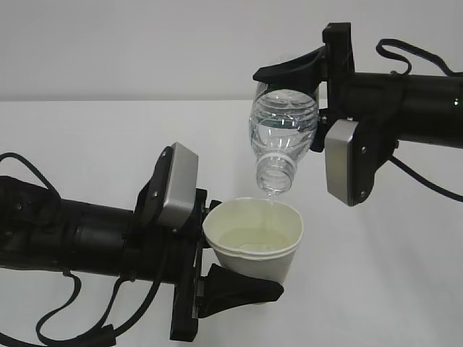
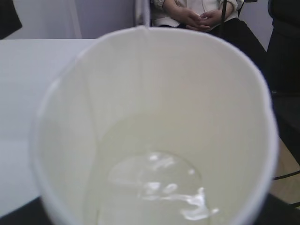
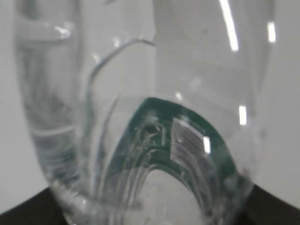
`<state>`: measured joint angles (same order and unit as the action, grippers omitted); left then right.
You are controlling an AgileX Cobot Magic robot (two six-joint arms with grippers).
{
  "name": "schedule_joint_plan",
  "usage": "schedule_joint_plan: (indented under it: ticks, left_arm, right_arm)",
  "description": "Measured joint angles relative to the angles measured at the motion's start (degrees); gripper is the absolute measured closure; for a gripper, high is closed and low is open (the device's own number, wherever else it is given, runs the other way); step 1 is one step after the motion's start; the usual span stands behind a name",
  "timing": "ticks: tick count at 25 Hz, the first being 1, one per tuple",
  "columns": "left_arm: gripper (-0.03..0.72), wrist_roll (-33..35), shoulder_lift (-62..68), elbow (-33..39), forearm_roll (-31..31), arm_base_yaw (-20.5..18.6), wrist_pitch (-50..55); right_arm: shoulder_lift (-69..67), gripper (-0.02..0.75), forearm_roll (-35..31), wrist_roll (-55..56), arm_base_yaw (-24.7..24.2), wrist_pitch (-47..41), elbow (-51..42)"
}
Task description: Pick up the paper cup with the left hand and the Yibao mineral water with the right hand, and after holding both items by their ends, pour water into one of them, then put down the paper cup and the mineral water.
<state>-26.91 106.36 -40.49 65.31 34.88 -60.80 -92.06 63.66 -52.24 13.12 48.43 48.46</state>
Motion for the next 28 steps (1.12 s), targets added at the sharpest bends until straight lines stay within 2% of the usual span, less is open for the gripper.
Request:
schedule_joint_plan:
  ticks: [28]
  left_arm:
    - [0.259,0.0,0.0,0.0,0.0,0.0,0.0]
  right_arm:
    - [0.0,0.31,0.21,-0.11,0.0,0.13,0.0]
